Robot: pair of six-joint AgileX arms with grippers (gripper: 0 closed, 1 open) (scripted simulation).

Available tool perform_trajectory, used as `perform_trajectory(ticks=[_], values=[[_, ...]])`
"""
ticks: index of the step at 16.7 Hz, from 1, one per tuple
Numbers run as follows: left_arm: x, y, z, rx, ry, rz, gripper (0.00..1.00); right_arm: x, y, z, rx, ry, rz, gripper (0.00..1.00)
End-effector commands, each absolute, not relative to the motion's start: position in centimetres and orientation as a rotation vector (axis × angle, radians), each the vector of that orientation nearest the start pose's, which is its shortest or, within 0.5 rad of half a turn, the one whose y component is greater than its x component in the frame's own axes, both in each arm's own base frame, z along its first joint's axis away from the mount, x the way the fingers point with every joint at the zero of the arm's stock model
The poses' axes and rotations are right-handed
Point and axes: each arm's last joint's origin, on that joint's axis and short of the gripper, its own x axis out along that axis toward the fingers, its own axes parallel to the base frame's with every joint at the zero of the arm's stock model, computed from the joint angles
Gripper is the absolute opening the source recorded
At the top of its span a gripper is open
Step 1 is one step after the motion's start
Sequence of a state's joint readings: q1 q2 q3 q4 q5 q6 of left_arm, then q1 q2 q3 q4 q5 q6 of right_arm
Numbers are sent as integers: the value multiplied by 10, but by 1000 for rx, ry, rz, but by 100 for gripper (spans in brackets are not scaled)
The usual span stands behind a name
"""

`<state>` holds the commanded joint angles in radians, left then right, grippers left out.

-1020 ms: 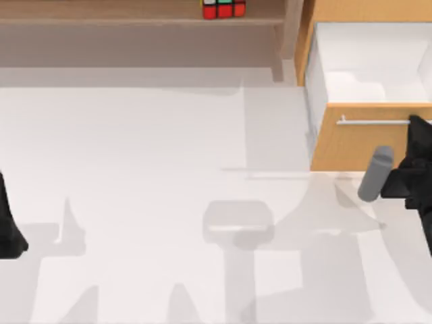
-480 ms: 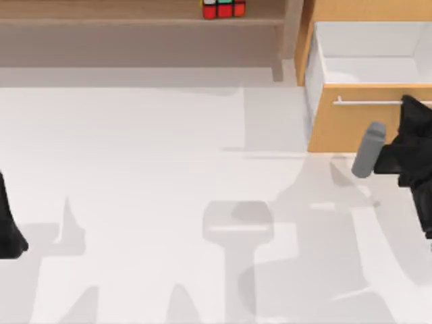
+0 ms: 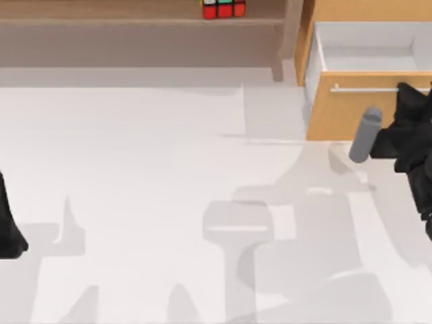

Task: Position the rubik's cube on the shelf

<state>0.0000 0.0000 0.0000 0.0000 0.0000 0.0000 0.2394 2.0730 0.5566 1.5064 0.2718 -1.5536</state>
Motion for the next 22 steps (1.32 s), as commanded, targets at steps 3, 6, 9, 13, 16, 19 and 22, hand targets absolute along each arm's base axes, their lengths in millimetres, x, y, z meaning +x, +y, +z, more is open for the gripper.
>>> perform_trajectory(ticks=[3, 6, 9, 13, 16, 19, 22], values=[[106, -1, 160, 0, 0, 0, 100, 317, 72, 90, -1565, 5, -5, 0], [106, -1, 160, 0, 0, 0, 100, 332, 73, 90, -1567, 3, -7, 0], [106, -1, 160, 0, 0, 0, 100, 352, 72, 87, -1570, 12, 1, 0], [106, -1, 160, 0, 0, 0, 100, 374, 71, 88, -1568, 13, 2, 0], [106, -1, 160, 0, 0, 0, 100, 377, 71, 88, -1568, 12, 1, 0], [106, -1, 160, 0, 0, 0, 100, 376, 72, 89, -1565, 11, 2, 0], [106, -1, 160, 0, 0, 0, 100, 388, 72, 90, -1565, 5, -5, 0]])
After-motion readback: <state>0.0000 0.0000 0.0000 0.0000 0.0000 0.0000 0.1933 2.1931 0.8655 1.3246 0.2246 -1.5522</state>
